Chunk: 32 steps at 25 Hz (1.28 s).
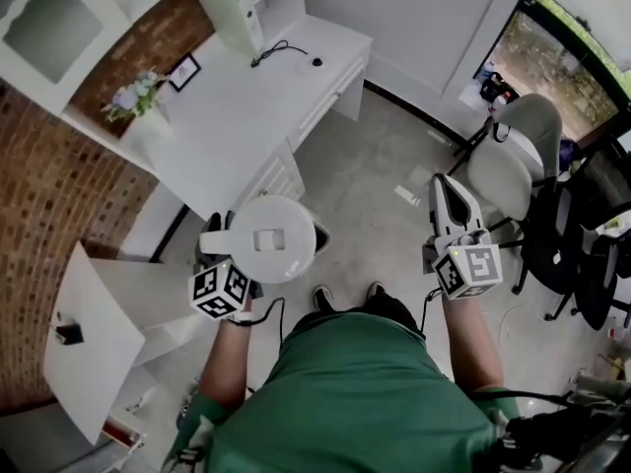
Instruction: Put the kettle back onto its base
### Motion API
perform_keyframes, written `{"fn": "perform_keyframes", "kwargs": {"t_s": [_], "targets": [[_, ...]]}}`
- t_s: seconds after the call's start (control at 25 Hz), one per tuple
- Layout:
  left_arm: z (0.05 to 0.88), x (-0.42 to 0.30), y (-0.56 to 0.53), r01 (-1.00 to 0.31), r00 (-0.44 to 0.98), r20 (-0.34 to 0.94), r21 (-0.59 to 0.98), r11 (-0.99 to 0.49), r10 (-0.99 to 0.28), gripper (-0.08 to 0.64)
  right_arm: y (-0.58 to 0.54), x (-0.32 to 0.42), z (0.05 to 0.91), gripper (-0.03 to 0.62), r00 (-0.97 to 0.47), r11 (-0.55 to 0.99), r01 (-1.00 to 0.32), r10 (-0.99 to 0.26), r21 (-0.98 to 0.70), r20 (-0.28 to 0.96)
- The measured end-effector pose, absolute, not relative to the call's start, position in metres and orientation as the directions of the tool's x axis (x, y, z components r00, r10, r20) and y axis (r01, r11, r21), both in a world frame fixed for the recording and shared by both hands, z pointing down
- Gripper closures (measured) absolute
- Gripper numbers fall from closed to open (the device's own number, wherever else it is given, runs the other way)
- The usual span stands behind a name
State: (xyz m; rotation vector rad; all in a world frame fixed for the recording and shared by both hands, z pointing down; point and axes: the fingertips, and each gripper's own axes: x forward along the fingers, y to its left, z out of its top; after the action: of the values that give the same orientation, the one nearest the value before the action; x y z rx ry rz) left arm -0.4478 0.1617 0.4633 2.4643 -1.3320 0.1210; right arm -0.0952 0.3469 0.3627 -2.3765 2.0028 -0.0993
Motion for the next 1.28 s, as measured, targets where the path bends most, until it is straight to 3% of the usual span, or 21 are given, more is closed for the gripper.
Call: {"fn": "perform_keyframes", "kwargs": {"t_s": [0.48,1.28], "targets": [[0.466,-0.422,0.121,-0.796,0.597,0.233,0.293,-0.53,-0.768,0.419,0.32,-0.09,0.392,0.571,0.181,-0.188,-0.979,-0.979,-0.084,0.09],[0.443,-0.314,0.04,-0.9,0.411,0.243,0.262,-0.348,-0.879,0.42,0.189,0.069,0.386,0.571,0.029,-0.034,-0.986,-0.999,-0.164,0.031]]}}
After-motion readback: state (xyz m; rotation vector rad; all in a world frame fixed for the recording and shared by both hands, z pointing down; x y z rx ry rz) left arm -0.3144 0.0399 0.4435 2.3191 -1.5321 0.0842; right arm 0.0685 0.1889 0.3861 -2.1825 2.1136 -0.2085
